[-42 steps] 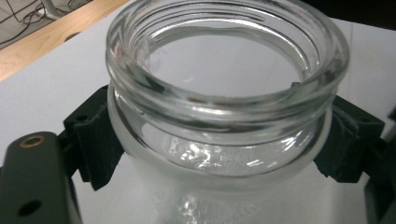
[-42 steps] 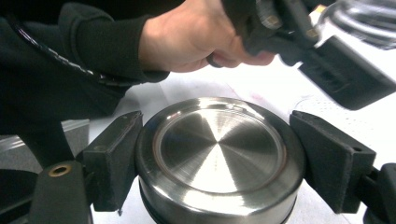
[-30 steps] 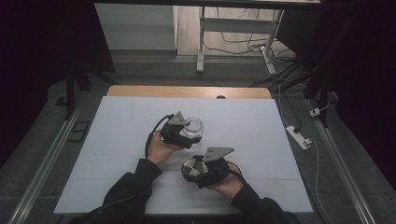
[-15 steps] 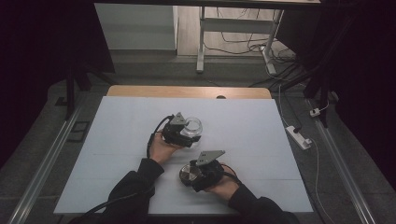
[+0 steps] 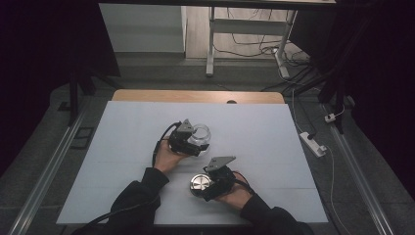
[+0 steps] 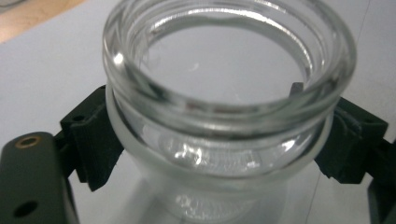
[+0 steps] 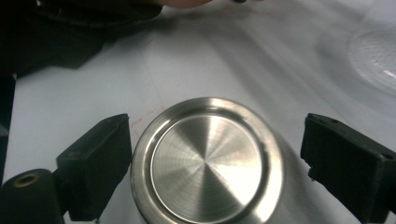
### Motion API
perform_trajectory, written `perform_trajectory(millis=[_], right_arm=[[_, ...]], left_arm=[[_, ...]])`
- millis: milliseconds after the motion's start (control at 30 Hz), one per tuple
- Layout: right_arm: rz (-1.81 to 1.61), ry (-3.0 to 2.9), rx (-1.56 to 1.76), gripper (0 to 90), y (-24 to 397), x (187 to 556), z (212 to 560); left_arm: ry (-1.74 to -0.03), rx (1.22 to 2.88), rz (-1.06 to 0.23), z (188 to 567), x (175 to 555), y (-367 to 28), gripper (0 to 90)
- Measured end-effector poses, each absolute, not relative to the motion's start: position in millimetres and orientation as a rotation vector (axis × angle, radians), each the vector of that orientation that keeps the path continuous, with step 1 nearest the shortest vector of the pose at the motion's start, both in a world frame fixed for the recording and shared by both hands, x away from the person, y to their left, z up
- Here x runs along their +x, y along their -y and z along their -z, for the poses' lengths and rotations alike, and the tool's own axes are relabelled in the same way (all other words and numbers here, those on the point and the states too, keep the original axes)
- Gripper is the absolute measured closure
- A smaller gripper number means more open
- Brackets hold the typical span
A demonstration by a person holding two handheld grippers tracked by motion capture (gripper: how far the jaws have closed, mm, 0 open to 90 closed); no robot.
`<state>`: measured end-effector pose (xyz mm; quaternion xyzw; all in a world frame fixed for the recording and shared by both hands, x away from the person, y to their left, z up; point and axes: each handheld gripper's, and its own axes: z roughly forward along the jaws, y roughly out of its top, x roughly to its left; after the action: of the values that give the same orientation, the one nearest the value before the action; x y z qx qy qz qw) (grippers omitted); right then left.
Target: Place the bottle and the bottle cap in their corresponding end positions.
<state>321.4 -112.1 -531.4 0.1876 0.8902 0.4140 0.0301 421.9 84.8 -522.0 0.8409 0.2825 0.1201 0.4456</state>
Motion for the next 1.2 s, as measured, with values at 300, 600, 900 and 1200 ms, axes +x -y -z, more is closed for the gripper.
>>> perform_trajectory(millis=[300,600,900,1200], right_arm=[[-1.302,-2.711,0.670,6.6,122.6,326.6,522.0],[-1.324,-2.665,0.720,4.9,135.1,328.8,510.4],[-1.287,-2.615,0.766,1.7,151.8,327.8,501.7],[-1.277,-2.574,0.792,0.1,173.0,321.4,496.7]], left_arm=[[-0.750,2.087,-0.223,524.1,416.7,-98.0,2.5],[-0.774,2.080,-0.145,520.6,398.8,-116.7,0.0],[-0.771,2.114,-0.140,511.5,369.0,-129.0,0.0],[-0.805,2.148,-0.156,505.4,327.7,-152.8,0.0]])
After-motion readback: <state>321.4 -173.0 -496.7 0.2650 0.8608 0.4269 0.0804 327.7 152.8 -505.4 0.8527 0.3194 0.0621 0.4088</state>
